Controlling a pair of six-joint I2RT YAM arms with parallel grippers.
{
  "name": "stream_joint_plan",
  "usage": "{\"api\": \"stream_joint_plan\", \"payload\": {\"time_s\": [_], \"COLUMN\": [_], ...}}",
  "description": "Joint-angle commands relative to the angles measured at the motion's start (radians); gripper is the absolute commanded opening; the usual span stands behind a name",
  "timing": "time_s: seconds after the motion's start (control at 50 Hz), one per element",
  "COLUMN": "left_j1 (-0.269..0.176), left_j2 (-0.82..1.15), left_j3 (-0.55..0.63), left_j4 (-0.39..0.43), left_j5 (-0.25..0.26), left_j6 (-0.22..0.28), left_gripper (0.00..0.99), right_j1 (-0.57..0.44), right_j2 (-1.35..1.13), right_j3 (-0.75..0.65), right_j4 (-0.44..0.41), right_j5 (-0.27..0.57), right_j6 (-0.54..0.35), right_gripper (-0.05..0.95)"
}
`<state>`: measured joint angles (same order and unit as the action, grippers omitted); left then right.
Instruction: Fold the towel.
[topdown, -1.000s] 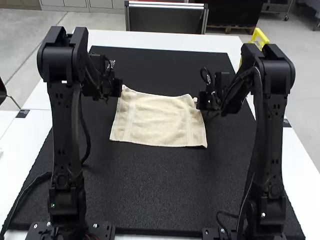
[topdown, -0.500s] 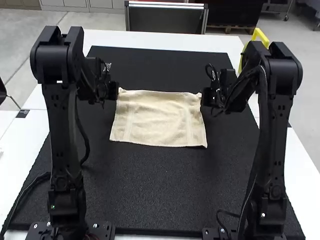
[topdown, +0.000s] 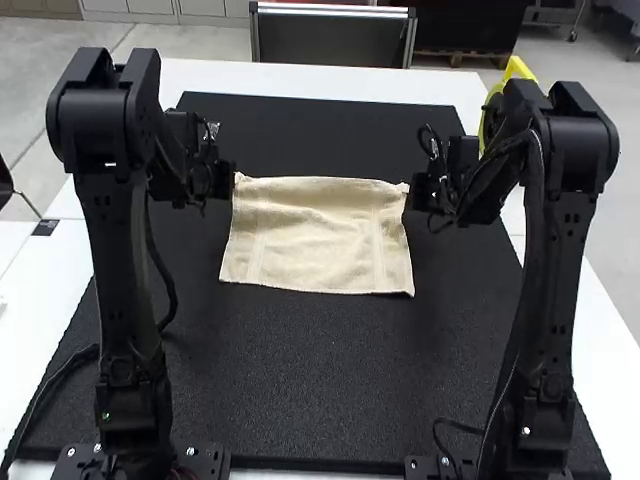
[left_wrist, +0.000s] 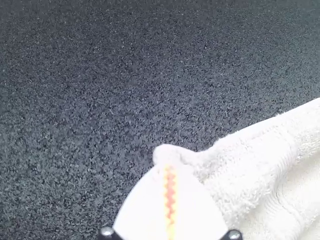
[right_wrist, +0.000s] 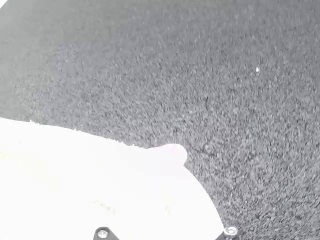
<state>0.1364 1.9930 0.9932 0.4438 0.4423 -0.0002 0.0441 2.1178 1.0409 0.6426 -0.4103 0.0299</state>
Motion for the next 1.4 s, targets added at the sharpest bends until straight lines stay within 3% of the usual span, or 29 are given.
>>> {"api": "stream_joint_plan", "payload": {"time_s": [0.0, 0.5, 0.94, 1.38], "left_j1": [0.009, 0.014, 0.062, 0.063], "left_j2": [-0.056, -0.149, -0.191, -0.212], "left_j3": [-0.008, -0.067, -0.087, -0.107], "left_j4": [0.009, 0.010, 0.006, 0.006], "left_j5": [0.018, 0.022, 0.027, 0.033], "left_j6": [0.012, 0.006, 0.003, 0.003], "left_gripper": [0.023, 0.023, 0.023, 0.023], "right_j1": [-0.029, -0.049, -0.049, -0.038], "right_j2": [-0.050, -0.140, -0.217, -0.311], "right_j3": [-0.008, -0.042, -0.071, -0.139], "right_j4": [0.006, -0.001, -0.026, -0.047], "right_j5": [-0.016, -0.042, -0.051, -0.058], "right_j6": [-0.001, -0.015, -0.013, -0.010], "right_gripper": [-0.02, -0.02, -0.02, -0.02]}}
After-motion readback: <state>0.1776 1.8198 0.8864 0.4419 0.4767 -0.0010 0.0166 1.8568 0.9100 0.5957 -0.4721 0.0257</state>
